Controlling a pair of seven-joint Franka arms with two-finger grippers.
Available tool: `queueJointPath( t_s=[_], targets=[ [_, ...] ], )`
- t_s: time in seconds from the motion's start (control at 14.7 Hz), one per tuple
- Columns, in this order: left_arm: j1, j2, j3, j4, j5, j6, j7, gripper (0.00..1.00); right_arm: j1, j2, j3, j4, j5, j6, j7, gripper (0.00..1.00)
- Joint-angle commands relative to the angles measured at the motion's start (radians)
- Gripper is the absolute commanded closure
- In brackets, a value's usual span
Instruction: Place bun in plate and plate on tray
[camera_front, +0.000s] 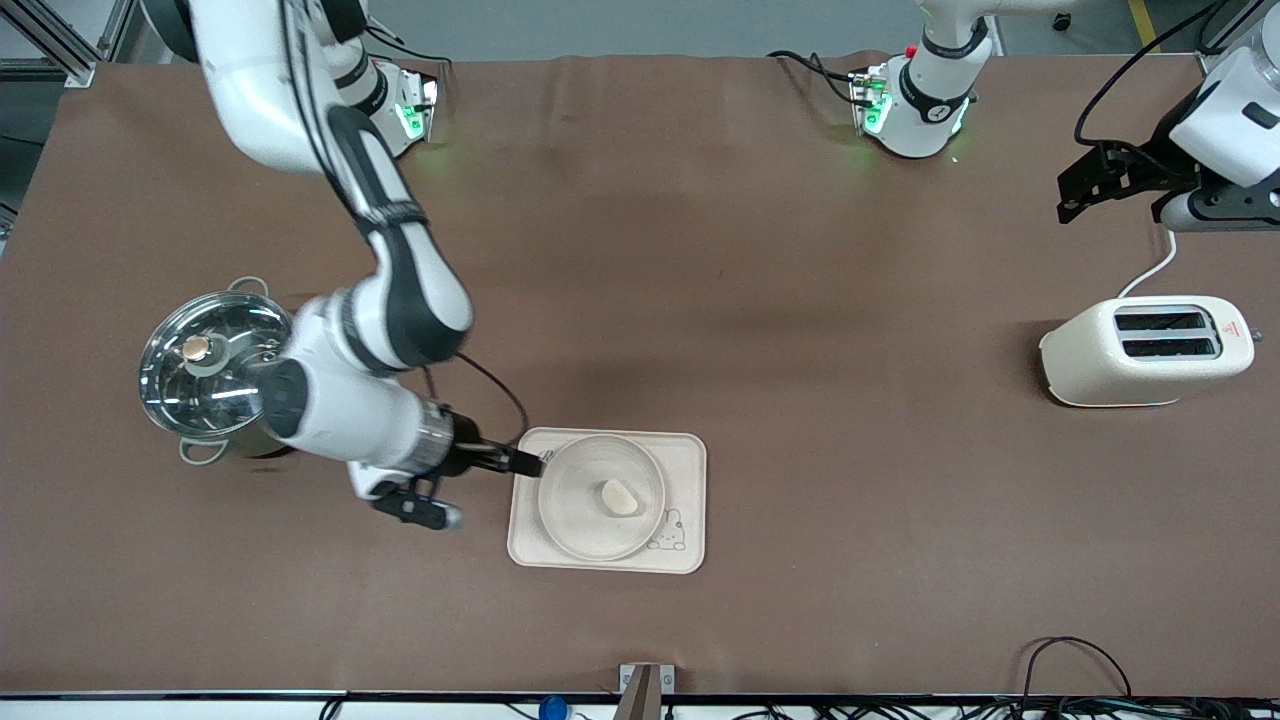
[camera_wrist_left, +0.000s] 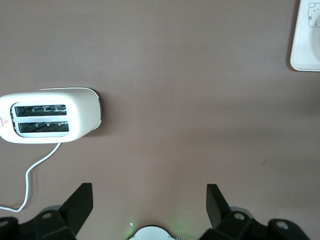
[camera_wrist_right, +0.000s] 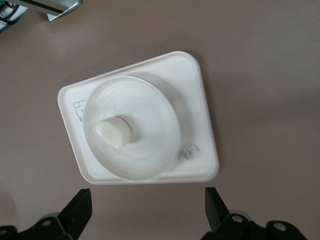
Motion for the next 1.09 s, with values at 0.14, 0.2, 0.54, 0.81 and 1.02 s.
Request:
queueJointPath(
  t_s=[0.14, 0.2, 0.54, 0.81, 1.02],
  targets=[
    [0.004, -0.005, 0.003, 0.004, -0.009, 0.002, 0.008, 0.00, -0.011, -0.269, -0.095, -0.060, -0.248, -0.331, 0.014, 0.00],
    [0.004, -0.007, 0.003, 0.004, -0.009, 0.000, 0.008, 0.00, -0.015, -0.302, -0.097, -0.062, -0.307, -0.373, 0.014, 0.00],
    [0.006, -0.008, 0.006, 0.006, -0.009, -0.003, 0.009, 0.00, -0.130, -0.428, -0.097, -0.065, -0.441, -0.574, 0.001, 0.00],
    [0.004, -0.013, 0.004, 0.006, -0.009, -0.007, 0.011, 0.00, -0.172, -0.565, -0.094, -0.105, -0.543, -0.625, -0.018, 0.00],
    [0.004, -0.016, 0.004, 0.006, -0.009, -0.008, 0.014, 0.00, -0.260, -0.616, -0.049, -0.114, -0.548, -0.618, -0.142, 0.00]
  ],
)
